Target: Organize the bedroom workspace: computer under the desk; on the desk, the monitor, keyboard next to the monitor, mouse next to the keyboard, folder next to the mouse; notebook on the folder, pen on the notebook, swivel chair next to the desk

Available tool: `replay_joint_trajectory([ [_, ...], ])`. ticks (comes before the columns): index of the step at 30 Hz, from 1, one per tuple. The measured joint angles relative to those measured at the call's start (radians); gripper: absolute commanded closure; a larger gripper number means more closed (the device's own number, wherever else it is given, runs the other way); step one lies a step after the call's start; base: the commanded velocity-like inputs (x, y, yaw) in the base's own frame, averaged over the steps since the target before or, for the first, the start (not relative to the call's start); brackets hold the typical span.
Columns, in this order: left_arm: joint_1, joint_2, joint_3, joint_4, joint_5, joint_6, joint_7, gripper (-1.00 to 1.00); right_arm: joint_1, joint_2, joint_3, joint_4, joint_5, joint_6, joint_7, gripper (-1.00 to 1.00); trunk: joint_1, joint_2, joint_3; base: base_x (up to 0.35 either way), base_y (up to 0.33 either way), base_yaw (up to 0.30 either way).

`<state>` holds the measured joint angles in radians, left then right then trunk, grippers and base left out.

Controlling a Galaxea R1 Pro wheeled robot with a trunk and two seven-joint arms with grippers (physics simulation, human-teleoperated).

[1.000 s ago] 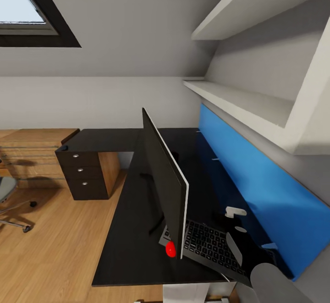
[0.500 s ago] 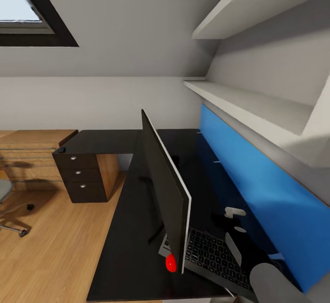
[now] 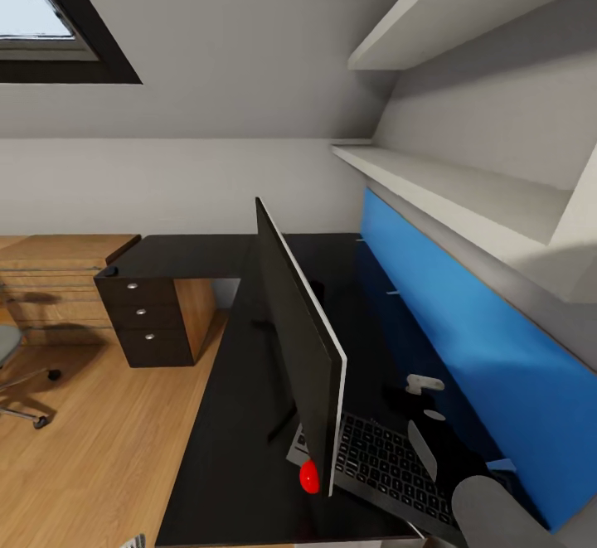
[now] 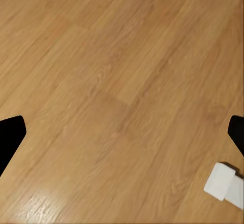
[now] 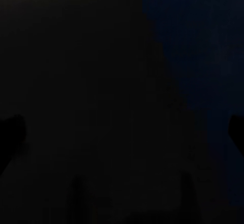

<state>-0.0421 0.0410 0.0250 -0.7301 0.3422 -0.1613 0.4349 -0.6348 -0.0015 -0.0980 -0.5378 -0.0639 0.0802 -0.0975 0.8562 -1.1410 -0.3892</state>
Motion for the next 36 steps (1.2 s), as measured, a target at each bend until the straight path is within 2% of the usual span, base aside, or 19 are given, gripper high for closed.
replay_joint_trajectory([
  [26, 0.000, 0.000, 0.000, 0.000, 0.002, 0.002, 0.001, -1.00, 0.000, 0.003, 0.001, 0.001, 0.001, 0.003, -0.001, -1.00, 0.100, -0.182, -0.082, 0.000, 0.000, 0.000],
  [32, 0.000, -0.001, 0.000, 0.000, 0.002, 0.002, 0.001, -1.00, 0.000, 0.003, 0.001, 0.001, 0.001, 0.005, 0.000, -1.00, 0.100, -0.182, -0.082, 0.000, 0.000, 0.000],
  [36, 0.000, -0.001, -0.001, 0.001, 0.001, 0.001, 0.000, -1.00, 0.000, 0.003, 0.001, 0.000, 0.000, 0.036, 0.001, -1.00, 0.100, -0.182, -0.082, 0.000, 0.000, 0.000],
])
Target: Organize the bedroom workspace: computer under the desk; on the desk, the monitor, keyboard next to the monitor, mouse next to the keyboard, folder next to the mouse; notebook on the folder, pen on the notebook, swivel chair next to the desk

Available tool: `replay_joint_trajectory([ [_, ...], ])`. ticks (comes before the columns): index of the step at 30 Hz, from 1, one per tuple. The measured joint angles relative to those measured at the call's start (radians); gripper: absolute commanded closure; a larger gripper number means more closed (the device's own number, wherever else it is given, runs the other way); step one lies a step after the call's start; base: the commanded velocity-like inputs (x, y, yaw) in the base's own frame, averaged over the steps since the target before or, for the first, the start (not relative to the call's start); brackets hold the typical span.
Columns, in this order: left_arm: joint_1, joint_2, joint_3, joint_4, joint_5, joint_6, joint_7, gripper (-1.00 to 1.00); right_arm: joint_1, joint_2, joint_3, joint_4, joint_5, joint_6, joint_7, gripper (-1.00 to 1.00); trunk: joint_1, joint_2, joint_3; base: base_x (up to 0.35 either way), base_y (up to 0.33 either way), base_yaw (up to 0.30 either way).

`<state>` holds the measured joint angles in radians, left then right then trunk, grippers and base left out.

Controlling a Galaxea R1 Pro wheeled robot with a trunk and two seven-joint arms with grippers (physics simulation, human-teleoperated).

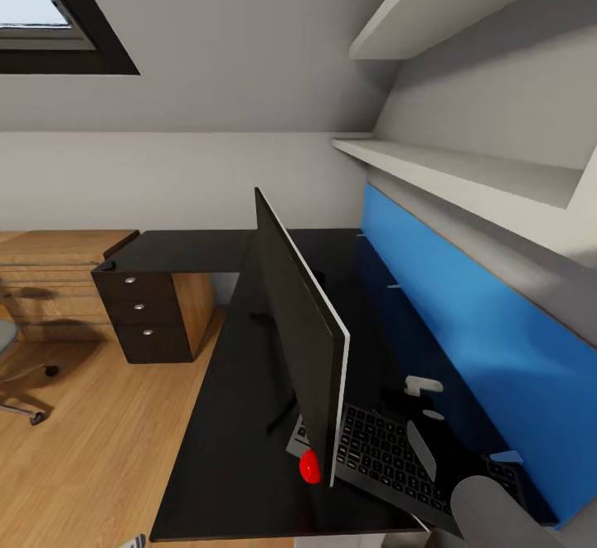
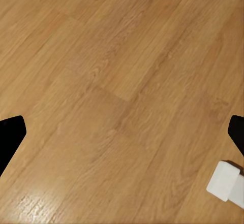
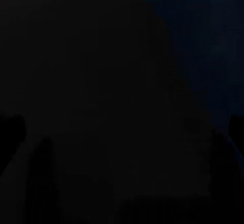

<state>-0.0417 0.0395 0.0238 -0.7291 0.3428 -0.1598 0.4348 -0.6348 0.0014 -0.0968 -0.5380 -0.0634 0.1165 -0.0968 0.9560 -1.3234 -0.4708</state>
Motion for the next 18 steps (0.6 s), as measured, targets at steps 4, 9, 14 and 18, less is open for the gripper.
replay_joint_trajectory([
  [4, 0.000, 0.000, 0.000, 0.001, -0.001, 0.000, -0.001, -1.00, 0.000, 0.000, 0.001, -0.002, 0.005, 0.026, 0.002, -1.00, 0.000, 0.000, 0.000, 0.000, 0.000, 0.000],
  [9, 0.000, 0.000, -0.001, 0.002, -0.002, 0.000, -0.002, -1.00, -0.001, 0.000, 0.002, -0.003, 0.013, 0.032, 0.016, -1.00, 0.000, 0.000, 0.000, 0.000, 0.000, 0.000],
  [14, 0.000, 0.000, -0.002, 0.002, -0.003, 0.000, -0.003, -1.00, -0.001, 0.000, 0.004, -0.007, 0.014, 0.036, 0.064, -1.00, 0.000, 0.000, 0.000, 0.000, 0.000, 0.000],
  [18, 0.000, 0.000, -0.003, 0.002, -0.003, 0.000, -0.004, -1.00, -0.001, 0.000, 0.005, -0.013, 0.011, 0.046, 0.076, -1.00, 0.000, 0.000, 0.000, 0.000, 0.000, 0.000],
])
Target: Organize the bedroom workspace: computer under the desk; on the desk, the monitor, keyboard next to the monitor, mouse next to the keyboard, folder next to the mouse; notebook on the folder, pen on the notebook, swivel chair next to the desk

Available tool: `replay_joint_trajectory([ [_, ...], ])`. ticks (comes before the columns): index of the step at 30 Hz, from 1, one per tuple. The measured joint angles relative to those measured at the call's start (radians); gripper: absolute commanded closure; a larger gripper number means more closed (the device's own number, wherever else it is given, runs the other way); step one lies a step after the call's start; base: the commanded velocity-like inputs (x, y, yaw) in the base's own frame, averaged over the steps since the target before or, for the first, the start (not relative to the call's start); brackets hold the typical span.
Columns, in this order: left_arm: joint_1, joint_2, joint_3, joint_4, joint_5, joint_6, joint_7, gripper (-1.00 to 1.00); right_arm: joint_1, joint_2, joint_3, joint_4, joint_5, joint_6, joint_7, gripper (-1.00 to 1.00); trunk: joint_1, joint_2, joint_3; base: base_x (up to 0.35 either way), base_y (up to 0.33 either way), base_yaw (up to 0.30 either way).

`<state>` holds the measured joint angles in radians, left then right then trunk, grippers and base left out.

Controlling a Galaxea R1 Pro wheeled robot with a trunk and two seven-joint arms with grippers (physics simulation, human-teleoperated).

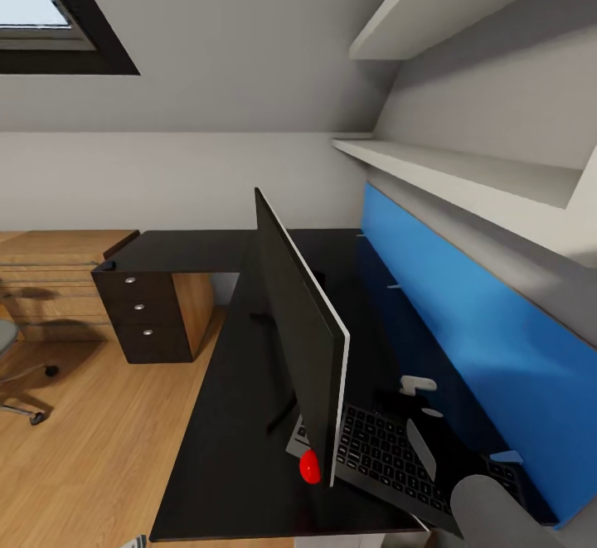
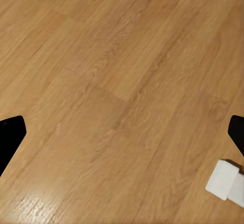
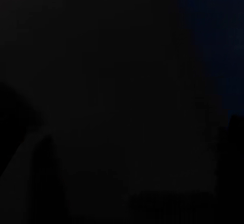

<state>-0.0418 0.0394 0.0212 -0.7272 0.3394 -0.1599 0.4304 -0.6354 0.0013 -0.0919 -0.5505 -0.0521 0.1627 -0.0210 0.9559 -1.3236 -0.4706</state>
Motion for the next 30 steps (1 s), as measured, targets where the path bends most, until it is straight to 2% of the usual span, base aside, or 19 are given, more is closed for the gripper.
replay_joint_trajectory([
  [15, -0.001, 0.002, -0.001, 0.000, 0.000, 0.000, -0.014, -1.00, 0.000, 0.000, 0.003, -0.017, -0.002, 0.038, 0.011, -1.00, 0.000, 0.000, 0.000, 0.000, 0.001, 0.000],
  [30, 0.000, 0.001, -0.016, 0.000, 0.000, 0.000, -0.015, -1.00, 0.000, 0.001, 0.022, -0.017, 0.004, 0.042, 0.012, -1.00, 0.000, 0.000, 0.000, -0.078, 0.108, 0.000],
])
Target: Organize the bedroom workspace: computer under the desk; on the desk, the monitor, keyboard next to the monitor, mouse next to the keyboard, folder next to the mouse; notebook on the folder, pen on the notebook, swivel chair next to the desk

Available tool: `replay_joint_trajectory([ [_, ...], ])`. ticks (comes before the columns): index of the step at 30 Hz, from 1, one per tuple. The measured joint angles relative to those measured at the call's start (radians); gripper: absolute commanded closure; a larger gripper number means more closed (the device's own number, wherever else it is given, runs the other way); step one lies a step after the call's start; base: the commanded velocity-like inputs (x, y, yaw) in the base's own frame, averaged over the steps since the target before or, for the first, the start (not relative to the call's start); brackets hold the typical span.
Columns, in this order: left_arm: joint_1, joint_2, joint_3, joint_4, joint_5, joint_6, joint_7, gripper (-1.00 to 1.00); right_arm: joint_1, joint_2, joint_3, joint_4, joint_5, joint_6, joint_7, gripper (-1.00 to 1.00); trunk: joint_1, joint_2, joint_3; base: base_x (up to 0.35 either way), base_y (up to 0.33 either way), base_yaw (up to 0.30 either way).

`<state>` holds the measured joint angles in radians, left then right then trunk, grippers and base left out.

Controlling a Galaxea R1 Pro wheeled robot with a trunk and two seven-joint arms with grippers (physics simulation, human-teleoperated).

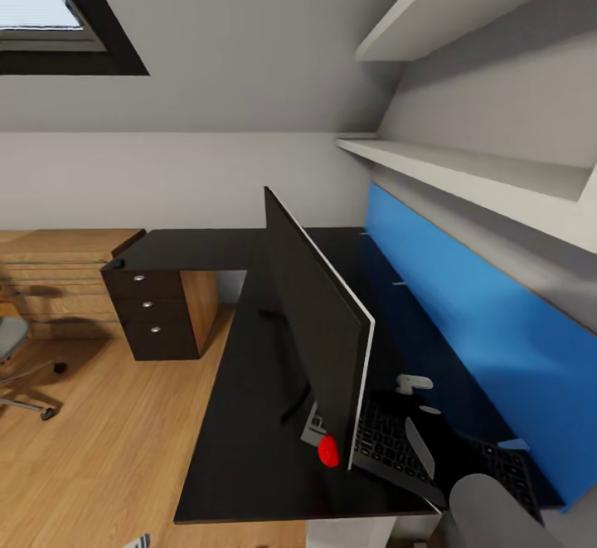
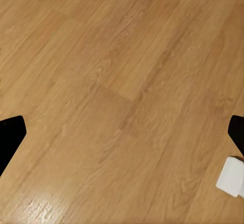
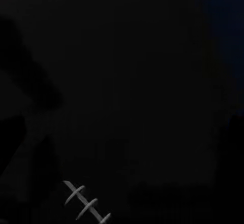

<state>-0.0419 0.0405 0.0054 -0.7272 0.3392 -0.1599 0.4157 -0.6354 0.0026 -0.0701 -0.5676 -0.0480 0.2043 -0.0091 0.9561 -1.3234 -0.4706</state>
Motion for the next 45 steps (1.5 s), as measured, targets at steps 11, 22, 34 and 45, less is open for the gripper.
replay_joint_trajectory([
  [11, 0.000, -0.001, -0.001, 0.000, 0.000, 0.000, 0.000, -1.00, 0.000, 0.000, 0.005, 0.001, -0.001, -0.001, 0.001, -1.00, 0.000, 0.000, 0.000, -0.100, 0.090, 0.000],
  [22, 0.000, -0.001, -0.011, 0.002, 0.000, 0.000, 0.001, -1.00, 0.000, 0.000, 0.005, 0.000, -0.002, -0.001, 0.001, -1.00, 0.000, 0.000, 0.000, -0.008, 0.007, 0.000],
  [34, 0.000, -0.001, -0.024, 0.021, 0.001, 0.001, 0.001, -1.00, 0.000, 0.000, 0.005, 0.000, -0.003, 0.000, 0.002, -1.00, 0.000, 0.000, 0.000, -0.062, 0.000, 0.000],
  [45, 0.000, -0.002, -0.025, 0.023, 0.001, 0.001, 0.001, -1.00, 0.000, 0.000, 0.005, 0.001, -0.003, -0.002, 0.002, -1.00, 0.000, 0.000, 0.000, -0.002, 0.000, 0.000],
])
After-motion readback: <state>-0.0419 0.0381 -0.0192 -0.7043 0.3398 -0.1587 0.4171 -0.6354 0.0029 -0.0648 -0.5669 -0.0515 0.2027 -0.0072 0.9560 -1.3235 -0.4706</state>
